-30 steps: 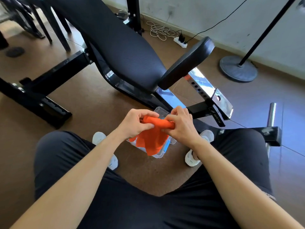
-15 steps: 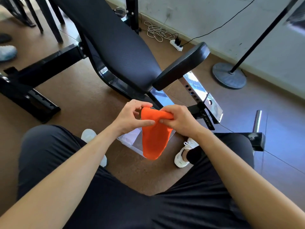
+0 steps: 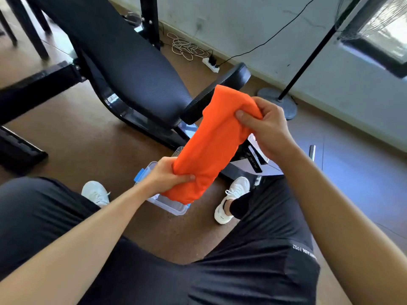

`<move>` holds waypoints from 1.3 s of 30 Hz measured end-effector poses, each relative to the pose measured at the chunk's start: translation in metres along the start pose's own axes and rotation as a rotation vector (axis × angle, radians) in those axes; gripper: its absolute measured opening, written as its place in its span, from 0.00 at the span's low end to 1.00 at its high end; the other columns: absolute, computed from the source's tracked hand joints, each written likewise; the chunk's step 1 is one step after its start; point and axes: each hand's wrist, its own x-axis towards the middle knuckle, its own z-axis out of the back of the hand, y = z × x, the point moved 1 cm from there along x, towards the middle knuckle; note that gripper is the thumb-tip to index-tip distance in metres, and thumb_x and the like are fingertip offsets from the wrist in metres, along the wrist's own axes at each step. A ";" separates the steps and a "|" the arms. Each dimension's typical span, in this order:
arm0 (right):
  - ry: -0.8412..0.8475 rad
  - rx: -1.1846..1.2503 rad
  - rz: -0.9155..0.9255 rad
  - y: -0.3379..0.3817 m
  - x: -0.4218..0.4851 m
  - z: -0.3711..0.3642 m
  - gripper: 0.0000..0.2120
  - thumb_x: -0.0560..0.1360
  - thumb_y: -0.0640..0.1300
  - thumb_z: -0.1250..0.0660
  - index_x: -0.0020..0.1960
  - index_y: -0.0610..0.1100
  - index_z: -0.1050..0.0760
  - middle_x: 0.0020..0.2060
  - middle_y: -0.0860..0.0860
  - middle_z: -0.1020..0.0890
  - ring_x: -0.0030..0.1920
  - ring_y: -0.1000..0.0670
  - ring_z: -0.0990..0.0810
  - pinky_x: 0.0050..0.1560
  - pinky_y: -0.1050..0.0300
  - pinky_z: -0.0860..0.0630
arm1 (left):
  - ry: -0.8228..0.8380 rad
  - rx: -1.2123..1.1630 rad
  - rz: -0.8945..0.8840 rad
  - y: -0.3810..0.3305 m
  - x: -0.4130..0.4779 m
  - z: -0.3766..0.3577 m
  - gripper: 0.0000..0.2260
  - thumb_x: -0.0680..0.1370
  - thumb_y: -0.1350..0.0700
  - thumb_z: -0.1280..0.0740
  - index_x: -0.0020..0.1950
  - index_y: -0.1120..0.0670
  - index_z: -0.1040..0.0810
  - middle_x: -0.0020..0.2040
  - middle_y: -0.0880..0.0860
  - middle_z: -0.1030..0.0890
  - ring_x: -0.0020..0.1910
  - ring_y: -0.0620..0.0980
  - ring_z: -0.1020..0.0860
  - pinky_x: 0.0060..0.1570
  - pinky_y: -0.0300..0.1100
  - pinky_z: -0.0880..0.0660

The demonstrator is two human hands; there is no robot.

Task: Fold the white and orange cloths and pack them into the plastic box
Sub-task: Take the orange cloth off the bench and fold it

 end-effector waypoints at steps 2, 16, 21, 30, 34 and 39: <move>-0.043 0.057 -0.023 -0.003 0.004 0.010 0.07 0.74 0.38 0.26 0.51 0.45 0.18 0.40 0.47 0.18 0.38 0.46 0.20 0.34 0.53 0.21 | 0.033 -0.008 0.052 0.001 0.000 -0.001 0.24 0.62 0.46 0.17 0.50 0.60 0.15 0.47 0.58 0.12 0.44 0.49 0.15 0.45 0.43 0.18; -0.396 0.160 -0.249 -0.057 0.037 0.047 0.05 0.76 0.39 0.27 0.52 0.41 0.19 0.40 0.47 0.18 0.39 0.49 0.19 0.39 0.54 0.21 | 0.096 -0.082 0.182 0.001 -0.003 0.013 0.28 0.58 0.41 0.19 0.52 0.54 0.14 0.48 0.55 0.12 0.47 0.51 0.15 0.52 0.52 0.19; -0.437 0.004 -0.298 -0.078 0.037 0.056 0.07 0.74 0.38 0.26 0.51 0.39 0.19 0.38 0.48 0.18 0.35 0.52 0.19 0.35 0.56 0.21 | -0.004 -0.197 0.275 0.004 -0.004 0.017 0.24 0.59 0.50 0.15 0.51 0.58 0.14 0.43 0.54 0.13 0.43 0.52 0.17 0.44 0.47 0.20; -0.490 0.045 -0.595 -0.125 0.010 0.054 0.04 0.73 0.39 0.28 0.42 0.43 0.23 0.35 0.45 0.23 0.32 0.48 0.25 0.28 0.59 0.24 | -0.411 -0.335 0.334 0.005 -0.001 0.030 0.09 0.69 0.57 0.19 0.44 0.54 0.17 0.45 0.55 0.16 0.45 0.53 0.18 0.48 0.48 0.22; -0.520 0.120 -0.695 -0.148 0.005 0.044 0.06 0.74 0.40 0.27 0.43 0.42 0.24 0.38 0.42 0.22 0.35 0.45 0.22 0.31 0.51 0.19 | -0.539 -0.162 0.293 0.008 0.001 0.037 0.07 0.72 0.54 0.21 0.45 0.53 0.16 0.44 0.55 0.16 0.46 0.55 0.19 0.48 0.48 0.24; -0.508 -0.070 -0.594 -0.146 -0.001 0.018 0.08 0.75 0.40 0.30 0.53 0.41 0.24 0.43 0.44 0.22 0.43 0.45 0.22 0.45 0.43 0.19 | -0.590 -0.068 0.288 0.007 0.001 0.043 0.11 0.74 0.54 0.24 0.54 0.57 0.15 0.48 0.55 0.16 0.51 0.56 0.19 0.52 0.50 0.24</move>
